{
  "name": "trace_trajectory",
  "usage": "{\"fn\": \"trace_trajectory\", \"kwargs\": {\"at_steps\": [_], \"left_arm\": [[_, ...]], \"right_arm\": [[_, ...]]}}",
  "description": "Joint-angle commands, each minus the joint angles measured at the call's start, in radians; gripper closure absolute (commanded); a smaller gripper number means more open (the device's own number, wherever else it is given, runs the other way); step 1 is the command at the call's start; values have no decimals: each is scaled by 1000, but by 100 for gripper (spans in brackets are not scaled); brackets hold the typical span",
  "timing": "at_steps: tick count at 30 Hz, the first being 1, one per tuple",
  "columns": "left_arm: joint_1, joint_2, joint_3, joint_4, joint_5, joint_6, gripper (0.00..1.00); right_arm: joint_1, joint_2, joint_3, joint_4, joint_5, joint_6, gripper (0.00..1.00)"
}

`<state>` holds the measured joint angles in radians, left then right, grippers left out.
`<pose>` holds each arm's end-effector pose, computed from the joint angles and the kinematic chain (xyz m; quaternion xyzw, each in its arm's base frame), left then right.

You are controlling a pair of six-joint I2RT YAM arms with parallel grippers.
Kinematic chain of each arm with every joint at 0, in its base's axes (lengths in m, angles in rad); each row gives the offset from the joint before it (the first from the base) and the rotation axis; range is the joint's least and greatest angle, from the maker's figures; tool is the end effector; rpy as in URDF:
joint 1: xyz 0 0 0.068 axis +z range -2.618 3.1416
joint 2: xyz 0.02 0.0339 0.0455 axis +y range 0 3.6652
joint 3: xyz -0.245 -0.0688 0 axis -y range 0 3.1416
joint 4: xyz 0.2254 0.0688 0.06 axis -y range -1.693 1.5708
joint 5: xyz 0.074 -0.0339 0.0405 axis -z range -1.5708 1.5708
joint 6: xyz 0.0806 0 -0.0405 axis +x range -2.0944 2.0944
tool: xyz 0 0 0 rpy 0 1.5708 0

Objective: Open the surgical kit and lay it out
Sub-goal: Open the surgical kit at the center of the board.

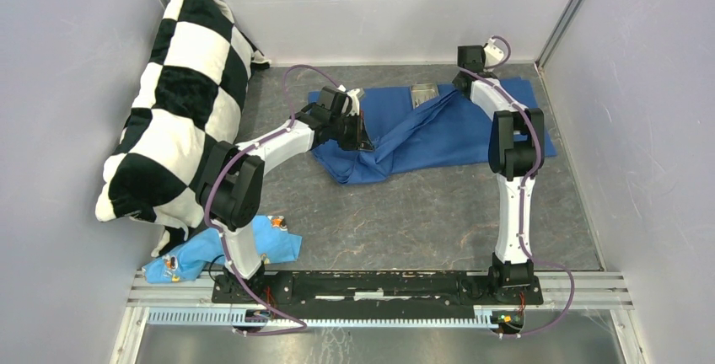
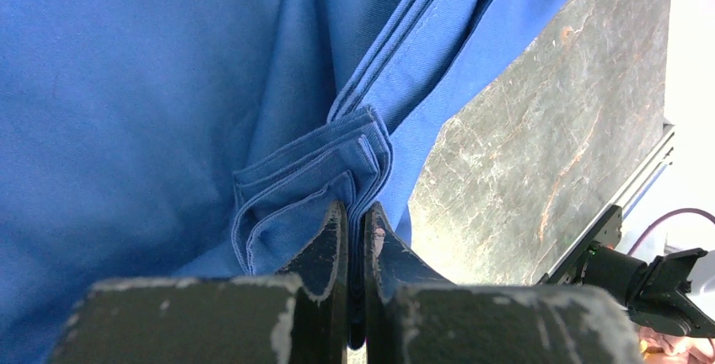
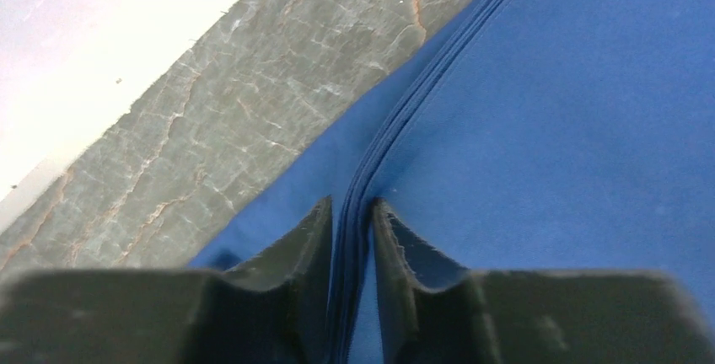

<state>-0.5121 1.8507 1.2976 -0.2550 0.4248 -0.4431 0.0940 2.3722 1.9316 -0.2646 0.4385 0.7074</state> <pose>0.3436 -0.2313 0.1750 0.1097 0.9041 -0.3410 0.2332 0.5382 0.0164 0.1468 0.3545 0.8172 -0.0221 0.4540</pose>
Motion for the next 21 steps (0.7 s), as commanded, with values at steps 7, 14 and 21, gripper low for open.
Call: {"fn": "trace_trajectory", "kwargs": {"at_steps": [7, 14, 21], "left_arm": [[-6, -55, 27, -101, -69, 75, 98], [-6, -132, 23, -150, -85, 96, 98], [-6, -269, -134, -172, -57, 69, 98]], "right_arm": [[-1, -361, -302, 17, 106, -21, 100], [-1, -776, -807, 57, 191, -18, 100], [-1, -1158, -1170, 44, 217, -37, 100]]}}
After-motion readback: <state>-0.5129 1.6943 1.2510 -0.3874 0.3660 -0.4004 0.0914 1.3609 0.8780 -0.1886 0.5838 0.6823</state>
